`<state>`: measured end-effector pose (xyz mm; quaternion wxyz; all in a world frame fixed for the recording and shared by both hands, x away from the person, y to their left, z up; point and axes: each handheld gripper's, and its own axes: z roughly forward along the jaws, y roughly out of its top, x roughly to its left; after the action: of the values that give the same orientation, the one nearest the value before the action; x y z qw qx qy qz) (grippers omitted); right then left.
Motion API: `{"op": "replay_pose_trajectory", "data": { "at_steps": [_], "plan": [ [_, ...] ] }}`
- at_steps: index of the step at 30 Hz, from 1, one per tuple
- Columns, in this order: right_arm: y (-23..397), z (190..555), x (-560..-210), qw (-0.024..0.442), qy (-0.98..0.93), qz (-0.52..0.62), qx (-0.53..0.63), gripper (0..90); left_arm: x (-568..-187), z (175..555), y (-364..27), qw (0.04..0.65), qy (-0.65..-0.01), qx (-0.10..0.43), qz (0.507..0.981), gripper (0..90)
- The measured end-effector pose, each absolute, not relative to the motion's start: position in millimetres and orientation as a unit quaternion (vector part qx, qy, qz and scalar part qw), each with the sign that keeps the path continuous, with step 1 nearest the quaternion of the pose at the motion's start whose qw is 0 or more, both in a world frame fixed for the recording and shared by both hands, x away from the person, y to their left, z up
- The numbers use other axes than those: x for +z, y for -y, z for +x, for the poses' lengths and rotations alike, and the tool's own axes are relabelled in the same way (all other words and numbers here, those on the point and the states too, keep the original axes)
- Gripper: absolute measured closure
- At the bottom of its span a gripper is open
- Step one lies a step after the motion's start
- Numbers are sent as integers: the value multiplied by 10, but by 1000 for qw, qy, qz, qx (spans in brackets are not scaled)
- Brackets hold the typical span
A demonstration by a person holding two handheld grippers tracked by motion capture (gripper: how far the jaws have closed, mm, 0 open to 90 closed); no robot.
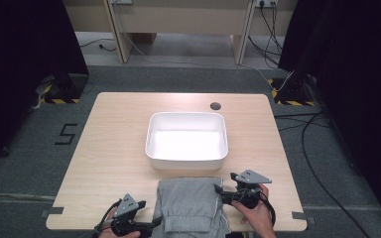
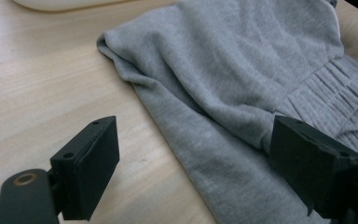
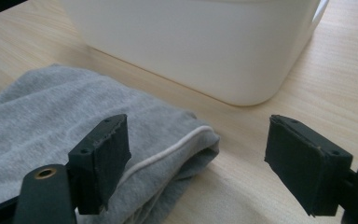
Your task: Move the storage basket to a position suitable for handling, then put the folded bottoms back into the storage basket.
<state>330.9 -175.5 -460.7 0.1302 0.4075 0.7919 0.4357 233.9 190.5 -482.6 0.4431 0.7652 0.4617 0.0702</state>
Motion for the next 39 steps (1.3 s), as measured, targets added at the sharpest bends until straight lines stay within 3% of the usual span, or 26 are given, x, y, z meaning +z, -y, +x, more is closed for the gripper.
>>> {"op": "replay_pose_trajectory", "data": {
  "at_steps": [4, 16, 25, 39],
  "plan": [
    [1751, 3294, -4656, 125, -793, 408, 434, 226, -4912, 2284, -1861, 442, -464, 52, 766, 150],
    [1725, 3283, -4695, 117, -797, 406, 432, 225, -4913, 2174, -1719, 435, -442, 67, 782, 144],
    [1732, 3291, -4708, 113, -796, 409, 433, 224, -4894, 2117, -1613, 442, -431, 36, 786, 142],
    [1697, 3302, -4725, 109, -801, 403, 430, 229, -4888, 2123, -1417, 434, -411, 47, 800, 148]
  ]
}}
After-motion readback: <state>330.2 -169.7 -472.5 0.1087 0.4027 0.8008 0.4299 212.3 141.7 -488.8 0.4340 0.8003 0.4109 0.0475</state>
